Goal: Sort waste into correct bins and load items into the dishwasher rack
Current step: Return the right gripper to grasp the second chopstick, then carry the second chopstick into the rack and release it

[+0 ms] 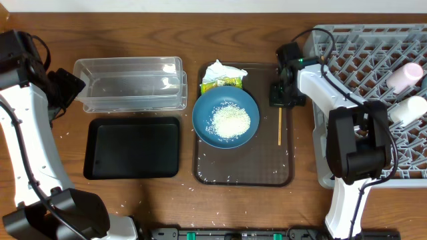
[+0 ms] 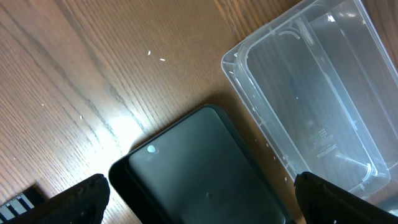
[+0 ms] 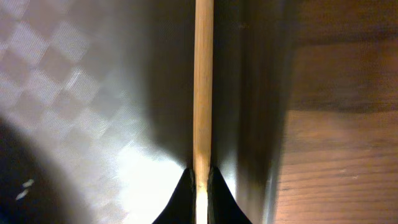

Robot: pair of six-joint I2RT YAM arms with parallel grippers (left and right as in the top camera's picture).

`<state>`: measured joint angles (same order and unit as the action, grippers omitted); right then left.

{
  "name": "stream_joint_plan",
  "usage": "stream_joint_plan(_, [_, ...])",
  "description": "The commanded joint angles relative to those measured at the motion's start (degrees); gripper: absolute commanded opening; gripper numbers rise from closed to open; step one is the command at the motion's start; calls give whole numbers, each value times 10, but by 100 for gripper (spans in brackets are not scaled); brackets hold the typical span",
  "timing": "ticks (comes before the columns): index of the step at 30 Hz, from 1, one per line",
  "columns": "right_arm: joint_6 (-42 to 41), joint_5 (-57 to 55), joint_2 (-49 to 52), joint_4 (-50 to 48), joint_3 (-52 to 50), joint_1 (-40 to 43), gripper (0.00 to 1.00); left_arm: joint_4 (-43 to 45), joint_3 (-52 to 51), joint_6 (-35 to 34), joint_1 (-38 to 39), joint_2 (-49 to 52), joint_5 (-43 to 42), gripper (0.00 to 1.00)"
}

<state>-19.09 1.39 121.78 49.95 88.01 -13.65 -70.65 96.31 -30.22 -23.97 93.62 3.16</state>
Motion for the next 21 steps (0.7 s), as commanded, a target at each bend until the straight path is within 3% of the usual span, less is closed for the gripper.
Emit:
stream_joint_plan(1, [-5, 25, -7, 24, 59, 12, 1, -3, 9, -5, -2, -8, 3, 98])
stream_joint_plan(12, [88, 25, -16, 145, 279, 115, 1, -3, 9, -5, -2, -8, 3, 98])
stream_joint_plan(16, [114, 30, -16, 150, 299, 159, 1, -3, 9, -5, -2, -8, 3, 98])
stream_joint_plan(21, [233, 146, -16, 153, 299, 205, 1, -3, 9, -5, -2, -8, 3, 98])
